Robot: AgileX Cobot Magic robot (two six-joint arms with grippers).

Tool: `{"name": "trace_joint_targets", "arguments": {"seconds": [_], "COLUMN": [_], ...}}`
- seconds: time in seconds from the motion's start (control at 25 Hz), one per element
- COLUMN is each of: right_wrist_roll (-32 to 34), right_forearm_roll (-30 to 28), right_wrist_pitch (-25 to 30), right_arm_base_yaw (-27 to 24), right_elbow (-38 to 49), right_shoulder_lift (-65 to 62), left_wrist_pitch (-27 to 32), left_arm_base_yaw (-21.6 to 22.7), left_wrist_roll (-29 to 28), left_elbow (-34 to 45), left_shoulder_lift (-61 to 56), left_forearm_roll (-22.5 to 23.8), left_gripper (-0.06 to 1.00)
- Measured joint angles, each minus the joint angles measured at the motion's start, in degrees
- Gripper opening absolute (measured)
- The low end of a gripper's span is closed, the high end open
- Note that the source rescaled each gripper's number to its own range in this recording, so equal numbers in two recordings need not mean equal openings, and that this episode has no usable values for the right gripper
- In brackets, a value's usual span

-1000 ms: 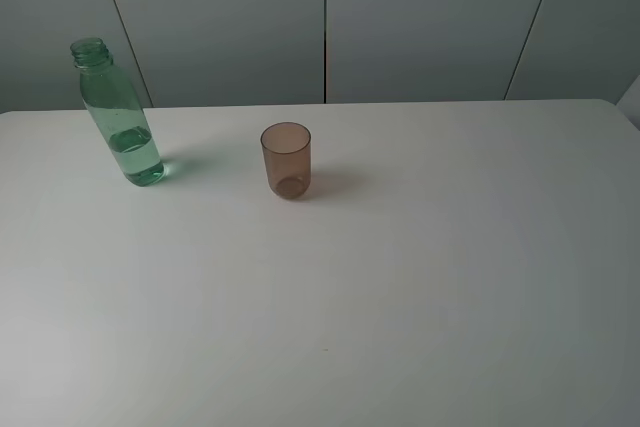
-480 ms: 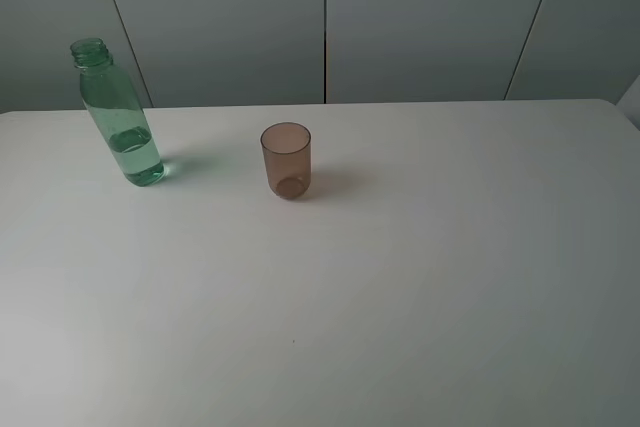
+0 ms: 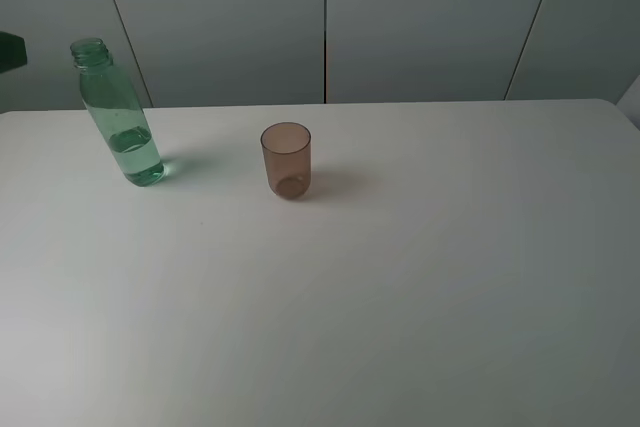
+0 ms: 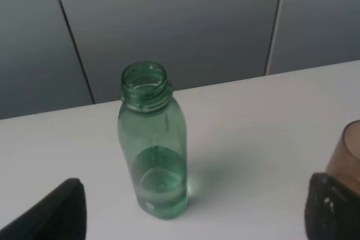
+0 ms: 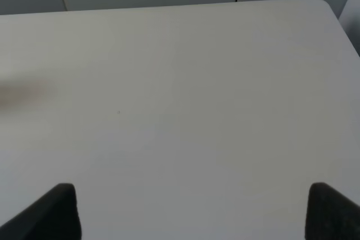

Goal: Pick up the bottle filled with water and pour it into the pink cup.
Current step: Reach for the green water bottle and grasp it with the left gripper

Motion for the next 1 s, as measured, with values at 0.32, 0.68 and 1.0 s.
{"name": "trace_joint_targets", "arguments": {"seconds": [0.32, 0.68, 1.0], "right_wrist_roll": [0.0, 0.0, 0.0], "right_forearm_roll": [0.0, 0.0, 0.0], "right_wrist_pitch": [0.0, 0.0, 0.0], "right_arm_base_yaw": [0.0, 0.0, 0.0], "right_elbow": [0.0, 0.0, 0.0], "right_shoulder_lift": [0.0, 0.0, 0.0], "left_wrist_pitch": [-17.59, -32.6, -51.95], "left_arm_base_yaw": [0.0, 0.0, 0.0], "left_wrist_roll": [2.7, 3.18, 3.07], "left_elbow": [9.35, 9.35, 11.99], "left_shoulder_lift": [10.16, 27.48, 39.89], "left_forearm_roll": [1.56, 1.7, 4.34], "left_gripper": [1.0, 1.0, 1.0]}}
